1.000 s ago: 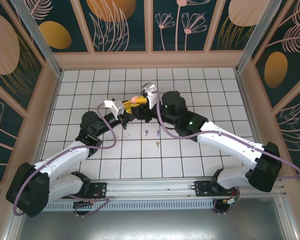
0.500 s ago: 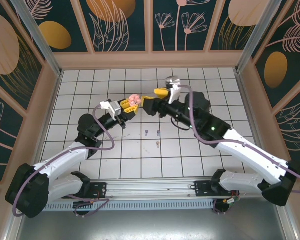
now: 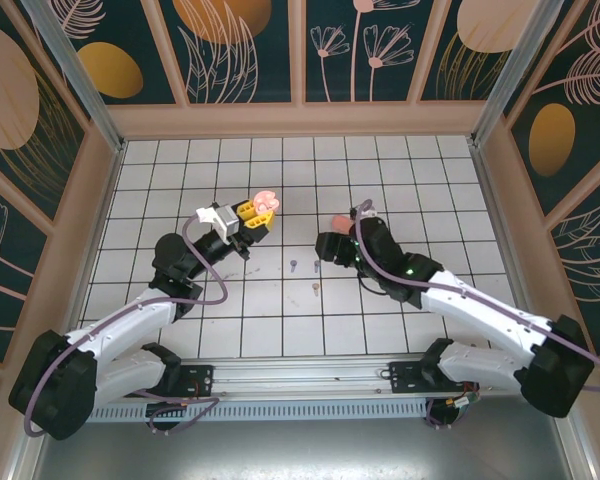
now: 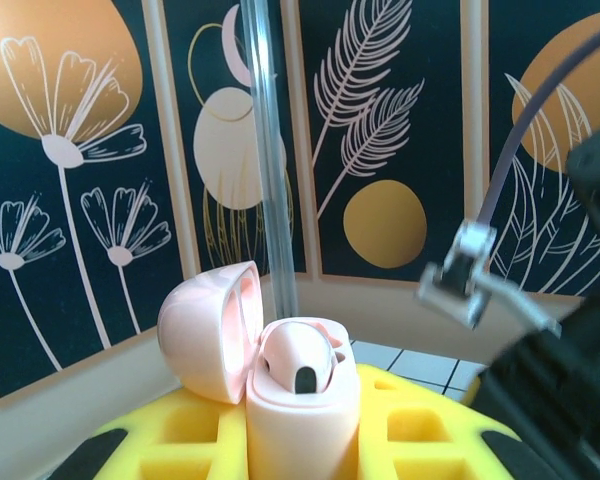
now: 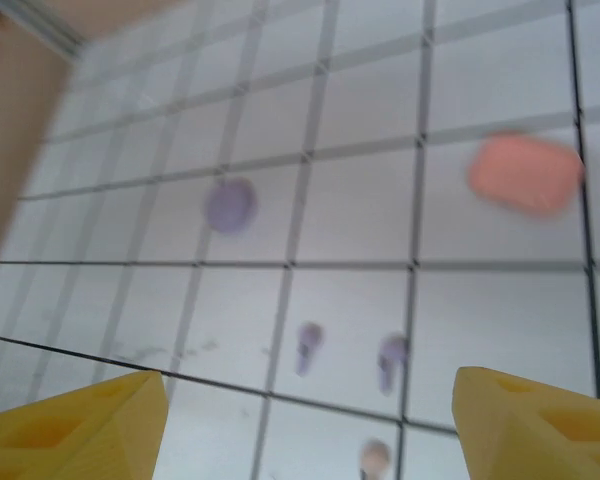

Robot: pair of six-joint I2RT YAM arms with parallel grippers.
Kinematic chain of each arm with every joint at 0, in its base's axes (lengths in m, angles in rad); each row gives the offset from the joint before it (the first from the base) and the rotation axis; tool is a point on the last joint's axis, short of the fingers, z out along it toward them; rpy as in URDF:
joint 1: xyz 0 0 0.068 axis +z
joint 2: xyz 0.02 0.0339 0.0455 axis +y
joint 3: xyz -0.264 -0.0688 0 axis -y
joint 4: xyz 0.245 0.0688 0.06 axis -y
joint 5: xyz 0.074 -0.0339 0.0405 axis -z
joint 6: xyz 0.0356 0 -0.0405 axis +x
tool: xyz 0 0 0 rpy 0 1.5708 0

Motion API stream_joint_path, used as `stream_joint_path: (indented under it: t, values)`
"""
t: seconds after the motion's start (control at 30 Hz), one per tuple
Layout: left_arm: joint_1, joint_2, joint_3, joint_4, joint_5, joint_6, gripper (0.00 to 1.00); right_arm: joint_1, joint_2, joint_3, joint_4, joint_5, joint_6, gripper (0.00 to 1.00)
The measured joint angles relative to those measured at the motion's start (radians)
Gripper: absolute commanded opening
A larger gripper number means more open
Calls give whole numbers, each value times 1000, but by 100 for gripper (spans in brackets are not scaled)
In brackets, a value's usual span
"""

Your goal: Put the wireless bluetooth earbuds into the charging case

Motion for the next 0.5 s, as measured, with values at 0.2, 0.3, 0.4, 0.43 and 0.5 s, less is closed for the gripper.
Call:
stream_joint_path:
  t: [0.2, 0.3, 0.4, 0.43, 0.5]
  values:
    - [0, -5, 0, 0, -21, -4, 0, 13, 184, 3, -90, 4, 84, 59]
    - [0, -5, -2, 0, -22, -8, 0, 35, 292, 29, -134, 3, 106, 56]
    - [0, -11, -6, 0, -26, -8, 0, 68, 383, 72, -159, 0, 108, 55]
    - [0, -14, -8, 0, -29, -8, 0, 82, 415, 94, -171, -1, 108, 55]
    - [0, -19, -12, 0, -32, -8, 0, 105, 460, 134, -186, 1, 107, 53]
